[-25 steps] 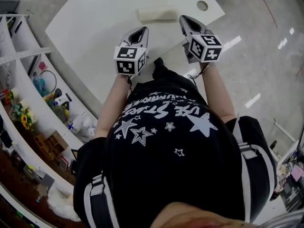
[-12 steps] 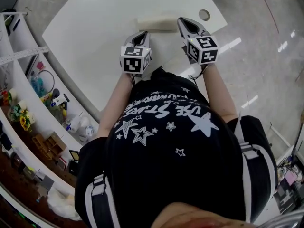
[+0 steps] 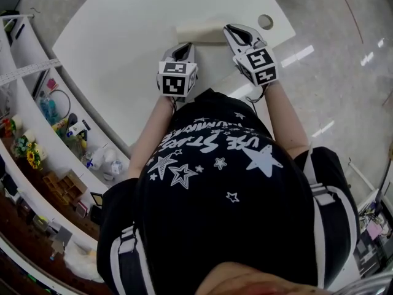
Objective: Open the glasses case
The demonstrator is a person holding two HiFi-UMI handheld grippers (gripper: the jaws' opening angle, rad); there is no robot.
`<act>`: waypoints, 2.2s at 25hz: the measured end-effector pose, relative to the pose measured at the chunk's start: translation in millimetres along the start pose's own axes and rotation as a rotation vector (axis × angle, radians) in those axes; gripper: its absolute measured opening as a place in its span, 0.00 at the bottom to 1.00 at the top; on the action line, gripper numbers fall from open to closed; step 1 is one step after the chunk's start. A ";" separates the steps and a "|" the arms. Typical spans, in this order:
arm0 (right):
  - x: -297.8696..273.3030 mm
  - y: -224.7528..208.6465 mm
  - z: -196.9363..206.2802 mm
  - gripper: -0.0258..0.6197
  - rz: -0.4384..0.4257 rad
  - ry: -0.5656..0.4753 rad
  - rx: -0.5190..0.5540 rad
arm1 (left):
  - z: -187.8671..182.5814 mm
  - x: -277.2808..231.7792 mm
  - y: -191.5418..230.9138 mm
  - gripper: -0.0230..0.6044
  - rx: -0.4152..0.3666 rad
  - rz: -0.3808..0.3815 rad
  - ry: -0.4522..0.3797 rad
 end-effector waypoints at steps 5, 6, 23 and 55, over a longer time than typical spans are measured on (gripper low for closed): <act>-6.9 6.0 3.3 0.27 -0.079 0.025 0.124 | 1.4 -2.7 -1.9 0.06 -0.015 -0.009 0.018; -9.2 8.7 3.7 0.30 -0.097 0.032 0.157 | 1.4 -2.7 -2.3 0.06 -0.019 -0.010 0.019; -27.0 27.5 10.5 0.54 -0.152 0.170 0.582 | 0.3 0.9 -4.8 0.06 -0.100 -0.040 0.027; -36.5 21.4 8.4 0.48 -0.274 0.272 0.510 | 5.6 -8.5 -5.8 0.06 -0.156 -0.077 0.037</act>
Point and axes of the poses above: the fingertips, and each gripper's own axes: x backward along the fingers, y to its left, z out of its underside, the point moved 6 cm from there along x, backward along the fingers, and after that the axes turned 9 degrees about x, right-handed, at the moved point
